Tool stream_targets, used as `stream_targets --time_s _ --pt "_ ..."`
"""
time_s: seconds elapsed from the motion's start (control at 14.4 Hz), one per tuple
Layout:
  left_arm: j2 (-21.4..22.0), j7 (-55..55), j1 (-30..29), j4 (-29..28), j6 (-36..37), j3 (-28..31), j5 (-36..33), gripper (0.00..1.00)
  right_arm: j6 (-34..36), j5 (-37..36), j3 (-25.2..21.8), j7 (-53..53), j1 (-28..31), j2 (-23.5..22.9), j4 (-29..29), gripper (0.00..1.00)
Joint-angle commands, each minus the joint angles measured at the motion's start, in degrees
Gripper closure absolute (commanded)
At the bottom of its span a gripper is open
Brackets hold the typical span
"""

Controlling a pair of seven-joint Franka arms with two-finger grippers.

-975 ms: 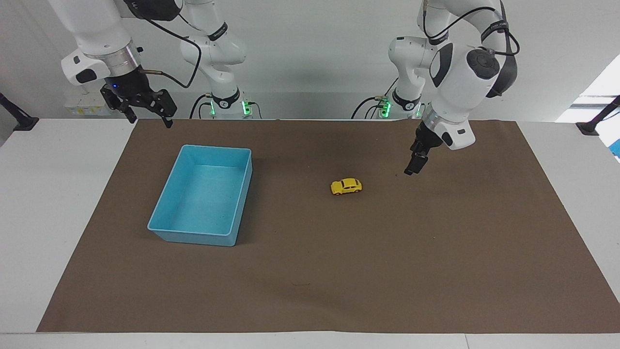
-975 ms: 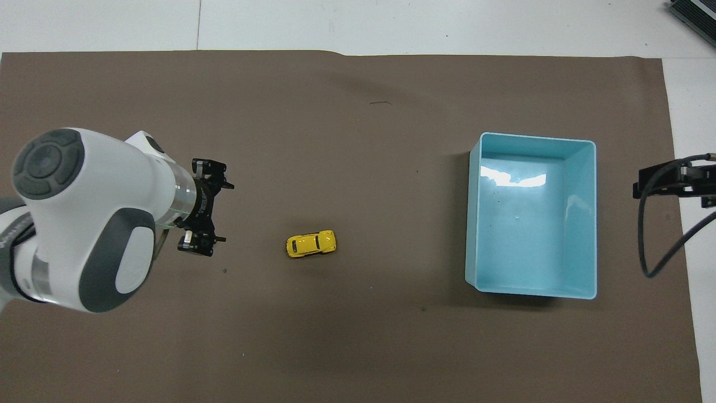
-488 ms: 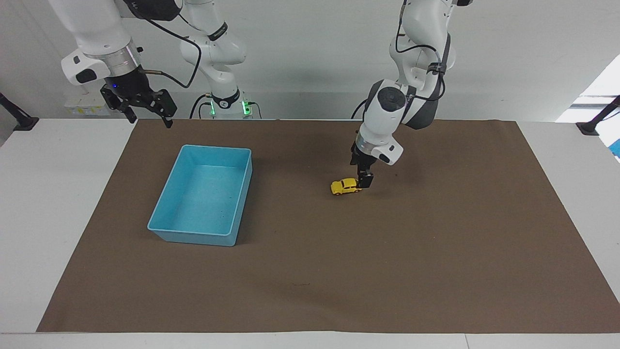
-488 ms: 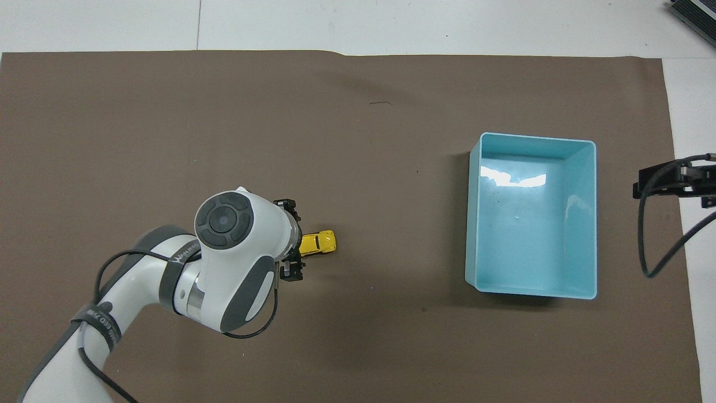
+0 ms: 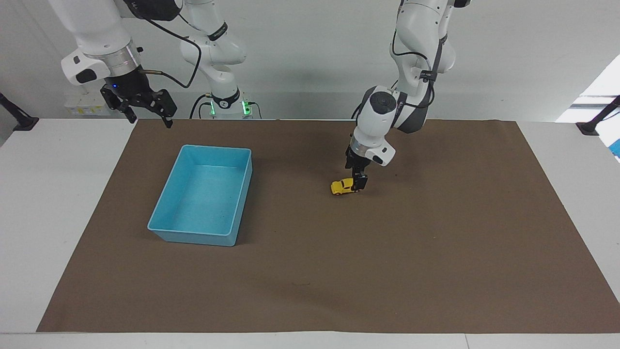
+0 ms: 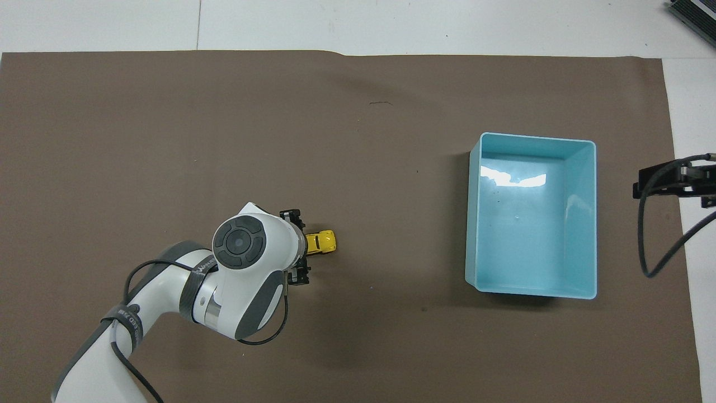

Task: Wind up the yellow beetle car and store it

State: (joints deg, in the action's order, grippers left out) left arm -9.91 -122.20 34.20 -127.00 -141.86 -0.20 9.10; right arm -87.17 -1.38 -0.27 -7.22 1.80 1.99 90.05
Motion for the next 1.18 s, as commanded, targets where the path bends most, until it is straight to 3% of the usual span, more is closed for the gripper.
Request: stream_targets --time_s 0.0,0.21,0.49,0.63,0.84,1.11 --pt "-0.5 -0.8 1.6 1.2 -0.5 1.2 0.7 0.00 0.6 0.4 0.2 0.9 0.3 -0.5 -1.0 0.00" --pt "-0.6 -1.5 1.7 1.6 -1.0 1.1 0.6 0.00 0.6 0.4 0.2 0.9 0.3 -0.5 -1.0 0.00" --pt "-0.7 -0.8 2.5 0.8 -1.2 1.1 0.5 0.68 0.6 0.4 0.1 0.9 0.3 -0.5 -1.0 0.00" --pt "-0.6 -0.3 2.2 0.3 -1.1 1.2 0.5 0.96 0.6 0.4 0.2 0.9 0.3 -0.5 -1.0 0.00" --pt "-0.4 2.2 0.6 -0.6 -0.7 1.3 0.5 0.99 0.6 0.4 0.2 0.9 0.3 -0.5 -1.0 0.00" --pt "-0.4 8.3 -6.0 -1.8 -0.6 1.3 0.3 0.97 0.6 0.4 0.2 0.9 0.3 -0.5 -1.0 0.00"
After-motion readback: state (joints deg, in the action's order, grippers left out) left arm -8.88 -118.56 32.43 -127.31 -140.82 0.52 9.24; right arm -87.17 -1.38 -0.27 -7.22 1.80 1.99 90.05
